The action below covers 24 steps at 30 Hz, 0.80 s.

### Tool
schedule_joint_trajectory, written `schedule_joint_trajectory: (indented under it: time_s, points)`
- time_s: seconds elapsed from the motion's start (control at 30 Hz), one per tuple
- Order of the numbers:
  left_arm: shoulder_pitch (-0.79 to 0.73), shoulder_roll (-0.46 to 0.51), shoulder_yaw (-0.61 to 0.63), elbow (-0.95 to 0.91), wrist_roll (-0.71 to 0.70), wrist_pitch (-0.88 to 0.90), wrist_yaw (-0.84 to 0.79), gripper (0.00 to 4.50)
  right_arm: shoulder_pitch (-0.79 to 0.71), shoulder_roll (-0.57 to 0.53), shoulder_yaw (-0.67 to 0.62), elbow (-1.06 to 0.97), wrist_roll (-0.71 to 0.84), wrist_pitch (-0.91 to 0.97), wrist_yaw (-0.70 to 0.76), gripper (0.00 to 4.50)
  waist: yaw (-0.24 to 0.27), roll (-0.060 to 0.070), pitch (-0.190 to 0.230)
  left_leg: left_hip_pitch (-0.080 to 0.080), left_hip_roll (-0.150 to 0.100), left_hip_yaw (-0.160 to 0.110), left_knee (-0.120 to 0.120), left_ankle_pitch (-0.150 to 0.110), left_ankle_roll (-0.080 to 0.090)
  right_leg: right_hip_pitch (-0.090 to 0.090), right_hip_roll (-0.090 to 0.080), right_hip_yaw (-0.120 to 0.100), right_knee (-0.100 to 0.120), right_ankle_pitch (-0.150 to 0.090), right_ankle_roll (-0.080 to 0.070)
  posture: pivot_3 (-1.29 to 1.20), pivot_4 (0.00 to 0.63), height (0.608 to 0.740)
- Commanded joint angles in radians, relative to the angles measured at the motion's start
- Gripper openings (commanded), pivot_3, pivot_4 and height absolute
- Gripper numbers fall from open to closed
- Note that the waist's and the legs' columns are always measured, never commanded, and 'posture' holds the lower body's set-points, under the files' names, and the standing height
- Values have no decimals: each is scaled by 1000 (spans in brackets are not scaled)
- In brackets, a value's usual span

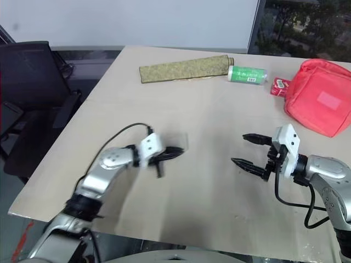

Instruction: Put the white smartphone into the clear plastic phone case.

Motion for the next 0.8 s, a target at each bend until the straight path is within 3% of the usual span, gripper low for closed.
schedule_joint_trajectory:
  time_s: [0.03, 0.1, 0.23, 0.4, 0.6, 0.8]
  points:
    - [-84, -87, -69, 62, 20, -40, -36, 156, 2, -27, -33, 49, -39, -71, 32, 4500, 0, 0, 0, 0, 0, 0, 0, 0, 0, 0, 0, 0, 0, 0, 0, 0, 150, 740]
    - [-119, -125, -98, 98, 29, -53, -56, 156, 0, -35, -42, 76, -56, -92, 36, 4500, -2, 0, 0, 0, 0, 0, 0, 0, 1, 0, 1, 0, 0, 0, 0, 0, 150, 740]
    - [-170, -182, -129, 152, 29, -66, -91, 1781, 7, -44, -70, 112, -81, -128, 35, 4500, -17, 0, 0, 0, 2, 0, -1, -1, 1, -1, 3, 0, 1, 0, 0, 0, 150, 740]
    - [-208, -212, -137, 190, 47, -113, -99, 4413, 8, -40, -95, 174, -138, -194, 8, 4500, -25, -1, 0, 1, 2, 1, -1, -1, 1, -1, 3, 1, 1, 0, 0, 0, 150, 740]
    - [-200, -170, -97, 89, 48, -131, -81, 4462, 20, -61, -90, 227, -161, -189, 17, 4500, -25, -1, 0, 2, 2, 2, 0, 0, 1, 0, 3, 2, 2, 0, 0, 0, 150, 740]
    - [-76, -30, 31, -316, -126, 162, -81, 4462, 16, -72, -84, 336, -214, -217, 10, 4500, -27, 0, 0, 2, 3, 2, 0, -1, 1, -1, 3, 3, 2, 0, 0, 0, 150, 740]
